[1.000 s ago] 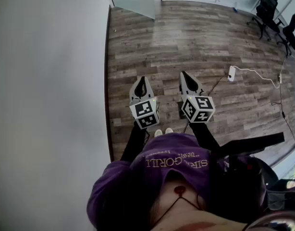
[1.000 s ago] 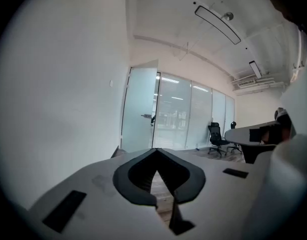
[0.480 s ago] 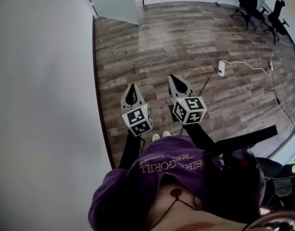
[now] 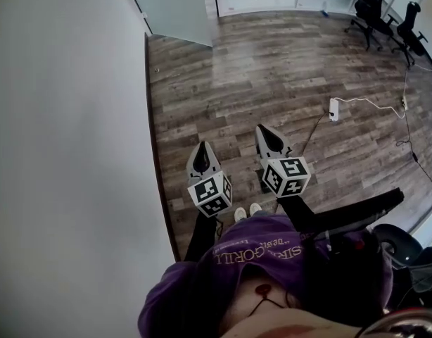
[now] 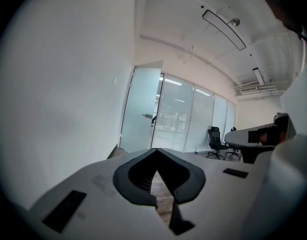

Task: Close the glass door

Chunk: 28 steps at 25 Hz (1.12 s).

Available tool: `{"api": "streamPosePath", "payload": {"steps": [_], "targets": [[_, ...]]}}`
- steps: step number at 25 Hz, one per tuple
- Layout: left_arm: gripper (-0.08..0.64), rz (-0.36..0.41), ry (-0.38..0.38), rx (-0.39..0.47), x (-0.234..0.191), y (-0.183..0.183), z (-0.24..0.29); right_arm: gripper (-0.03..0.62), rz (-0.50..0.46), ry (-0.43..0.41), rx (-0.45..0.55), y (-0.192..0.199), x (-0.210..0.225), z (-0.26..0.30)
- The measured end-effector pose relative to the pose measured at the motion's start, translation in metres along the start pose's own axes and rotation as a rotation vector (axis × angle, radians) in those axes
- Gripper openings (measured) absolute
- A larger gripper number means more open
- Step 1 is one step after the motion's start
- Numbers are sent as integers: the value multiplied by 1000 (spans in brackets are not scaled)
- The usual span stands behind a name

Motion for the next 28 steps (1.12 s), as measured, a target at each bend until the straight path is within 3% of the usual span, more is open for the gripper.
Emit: {"api": "streamPosePath", "payload": {"steps": [7,15,22,28], "targets": [[0,23,-8,-36,-7,17,14,-14,-18,-8,-2,7,-4,18],[0,30,-70,11,-5,-19,78,-14,-22,-53,8,-31,31,82],[0,24,-76,39,20,-62,146,-14,-25,-68,5,-74,81,131],[0,20,-96,22,29,-62,182,-14,-30,-84,-15,-81,109,162]]}}
Point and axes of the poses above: the fingertips, and each gripper's own axes: z forward along the fingers, x to its right, y out of its underside, the point moved 5 cm from there along -z, backward along the fingers, and after that the axes turned 11 degrees about -x, right-handed, at the moved point
